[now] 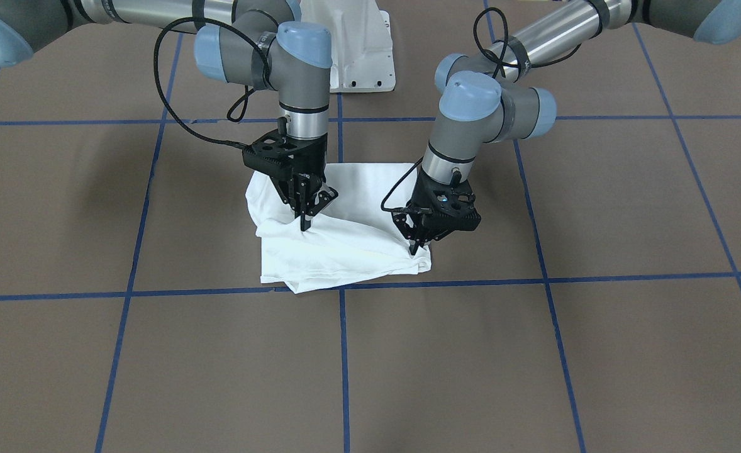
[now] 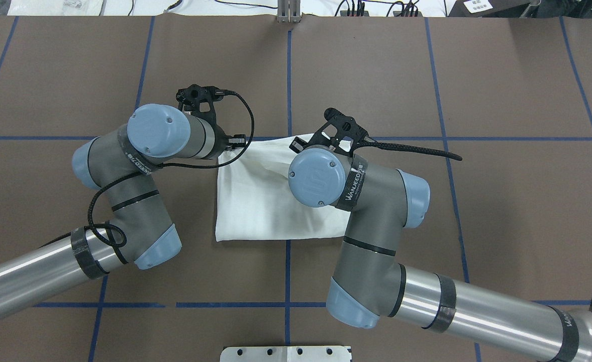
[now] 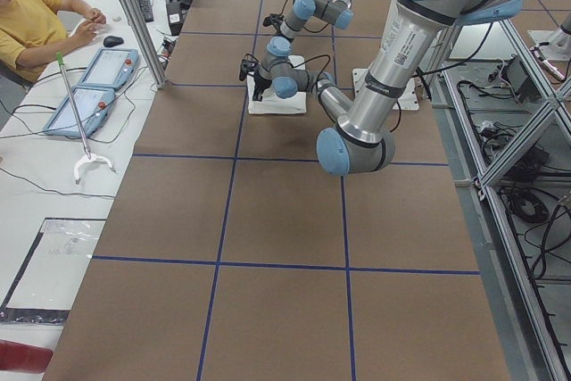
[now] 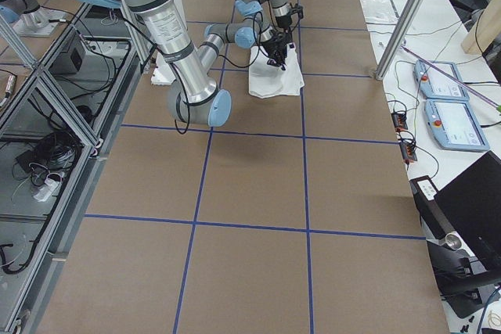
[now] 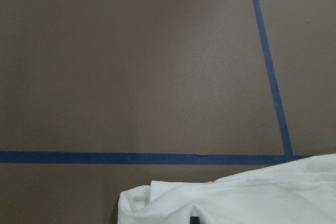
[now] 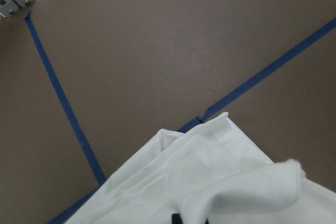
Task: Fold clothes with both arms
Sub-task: 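Lay the folded edge onto the far end with both grippers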
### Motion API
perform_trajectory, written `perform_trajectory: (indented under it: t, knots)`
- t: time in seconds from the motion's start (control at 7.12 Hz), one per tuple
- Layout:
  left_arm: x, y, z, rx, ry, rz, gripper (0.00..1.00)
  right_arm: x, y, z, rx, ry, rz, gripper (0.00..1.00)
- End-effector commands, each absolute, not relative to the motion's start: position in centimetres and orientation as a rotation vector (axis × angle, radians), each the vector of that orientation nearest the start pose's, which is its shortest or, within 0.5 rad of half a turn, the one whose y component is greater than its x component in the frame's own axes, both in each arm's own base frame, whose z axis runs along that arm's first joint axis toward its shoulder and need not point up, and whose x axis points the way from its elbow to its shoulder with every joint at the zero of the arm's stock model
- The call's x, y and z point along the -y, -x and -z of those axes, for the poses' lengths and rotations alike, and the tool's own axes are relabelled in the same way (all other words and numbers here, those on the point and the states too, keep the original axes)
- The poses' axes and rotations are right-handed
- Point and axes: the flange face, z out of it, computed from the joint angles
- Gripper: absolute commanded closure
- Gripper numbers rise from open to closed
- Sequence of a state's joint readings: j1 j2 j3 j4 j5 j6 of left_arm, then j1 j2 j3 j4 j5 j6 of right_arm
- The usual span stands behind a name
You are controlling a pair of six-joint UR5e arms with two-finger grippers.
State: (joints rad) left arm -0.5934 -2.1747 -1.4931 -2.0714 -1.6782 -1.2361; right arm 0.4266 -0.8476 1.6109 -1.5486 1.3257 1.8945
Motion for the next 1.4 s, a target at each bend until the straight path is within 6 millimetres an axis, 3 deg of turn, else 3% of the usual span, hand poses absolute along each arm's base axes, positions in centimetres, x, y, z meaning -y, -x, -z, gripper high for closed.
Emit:
perform_trajectory:
  t: [0.0,0.14,0.28,0.42,0.56,0.7,0.98,1.12,1.26]
  knots:
    - [50.5,-53.1,-29.2,-0.956,-0.371,0.174,1.0,44.6,57.6,-21.6,0.773,-0.296,-0.79,1.0]
    - [50.4,-53.0,-29.0,-0.958,-0.372,0.172,0.35,44.9,57.5,-21.6,0.757,-0.324,-0.722,0.29]
    - [50.3,-52.7,-28.4,-0.977,-0.384,0.17,0.0,44.9,57.6,-20.4,0.766,-0.336,-0.695,0.0]
    - [49.6,-51.1,-26.5,-1.009,-0.424,0.121,0.0,44.9,57.8,-19.2,0.784,-0.33,-0.689,0.0]
    - [48.8,-49.1,-26.3,-1.001,-0.505,0.007,0.0,44.6,58.2,-19.2,0.782,-0.326,-0.683,0.0]
    - [48.7,-48.1,-26.8,-0.992,-0.525,-0.014,0.0,43.8,59.9,-20.3,0.756,-0.316,-0.67,0.0]
    - [48.6,-48.1,-27.1,-0.996,-0.512,-0.029,0.0,44.8,62.7,-21.4,0.696,-0.317,-0.652,0.0]
    - [48.5,-48.0,-27.1,-0.996,-0.512,-0.029,0.0,45.7,62.6,-21.0,0.695,-0.325,-0.656,0.0]
    - [48.5,-48.0,-27.1,-0.997,-0.511,-0.028,0.0,46.2,63.4,-23.0,0.644,-0.333,-0.624,0.0]
